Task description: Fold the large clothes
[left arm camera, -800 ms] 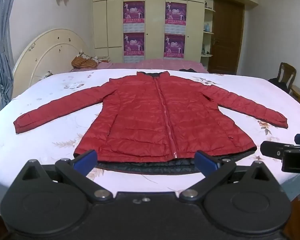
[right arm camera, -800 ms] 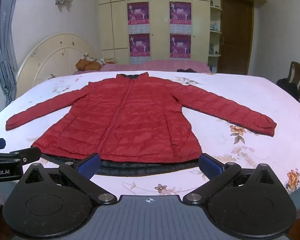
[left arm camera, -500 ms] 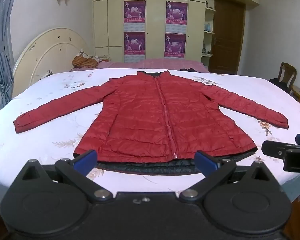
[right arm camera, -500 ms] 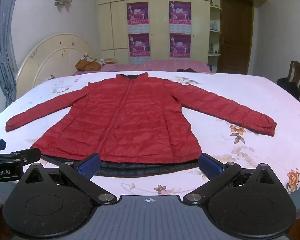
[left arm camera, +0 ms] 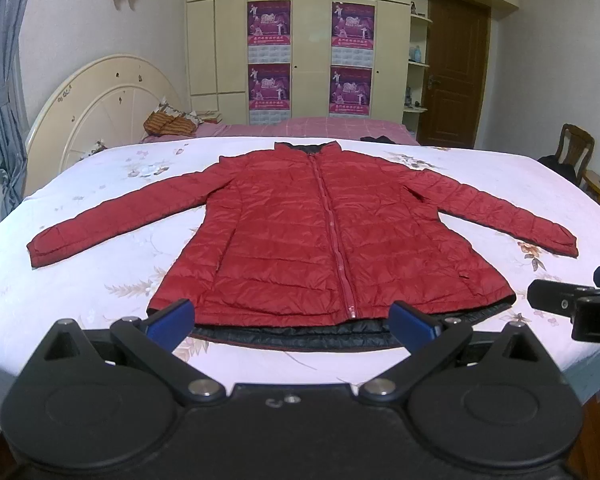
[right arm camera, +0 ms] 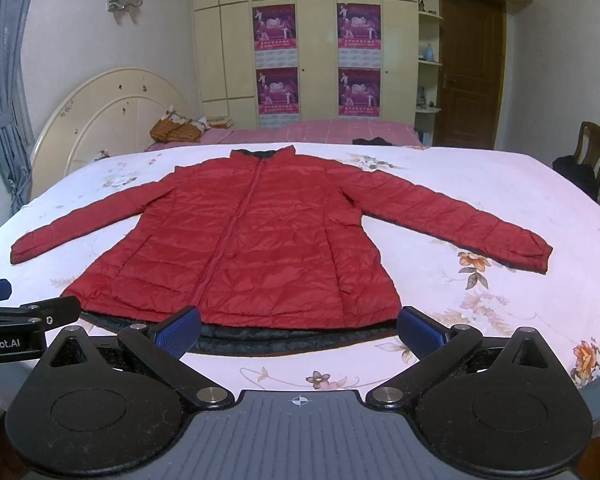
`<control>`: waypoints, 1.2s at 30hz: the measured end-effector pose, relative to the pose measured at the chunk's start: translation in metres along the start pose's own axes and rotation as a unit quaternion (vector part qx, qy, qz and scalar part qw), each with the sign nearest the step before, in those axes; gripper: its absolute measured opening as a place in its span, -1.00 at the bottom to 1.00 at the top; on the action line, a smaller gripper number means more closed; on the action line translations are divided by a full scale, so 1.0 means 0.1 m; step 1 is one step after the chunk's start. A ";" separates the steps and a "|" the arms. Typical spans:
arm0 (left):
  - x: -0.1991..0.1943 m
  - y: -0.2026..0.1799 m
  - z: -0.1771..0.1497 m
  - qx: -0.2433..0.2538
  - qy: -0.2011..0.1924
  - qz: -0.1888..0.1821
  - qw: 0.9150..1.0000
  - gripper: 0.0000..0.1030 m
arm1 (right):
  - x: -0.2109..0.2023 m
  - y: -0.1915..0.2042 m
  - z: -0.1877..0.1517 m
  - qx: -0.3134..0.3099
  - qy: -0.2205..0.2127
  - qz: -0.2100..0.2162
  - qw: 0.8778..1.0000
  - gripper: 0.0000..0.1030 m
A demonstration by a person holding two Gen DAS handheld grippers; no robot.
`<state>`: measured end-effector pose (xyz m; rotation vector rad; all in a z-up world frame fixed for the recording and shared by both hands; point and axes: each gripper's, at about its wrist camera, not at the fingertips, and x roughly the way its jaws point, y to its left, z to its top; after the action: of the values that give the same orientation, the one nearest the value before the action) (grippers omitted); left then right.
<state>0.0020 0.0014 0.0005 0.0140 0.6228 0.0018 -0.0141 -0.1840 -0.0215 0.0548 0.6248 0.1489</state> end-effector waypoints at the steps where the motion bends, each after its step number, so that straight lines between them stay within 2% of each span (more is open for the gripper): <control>1: 0.00 0.00 0.00 0.000 0.000 -0.001 1.000 1.00 | 0.00 0.00 0.00 0.000 0.000 0.001 1.000 1.00; 36: 0.00 0.05 0.03 -0.001 -0.004 0.003 1.000 1.00 | 0.00 0.01 0.04 -0.002 -0.003 -0.002 1.000 1.00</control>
<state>0.0043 0.0068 0.0031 0.0141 0.6155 0.0080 -0.0118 -0.1834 -0.0177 0.0500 0.6181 0.1465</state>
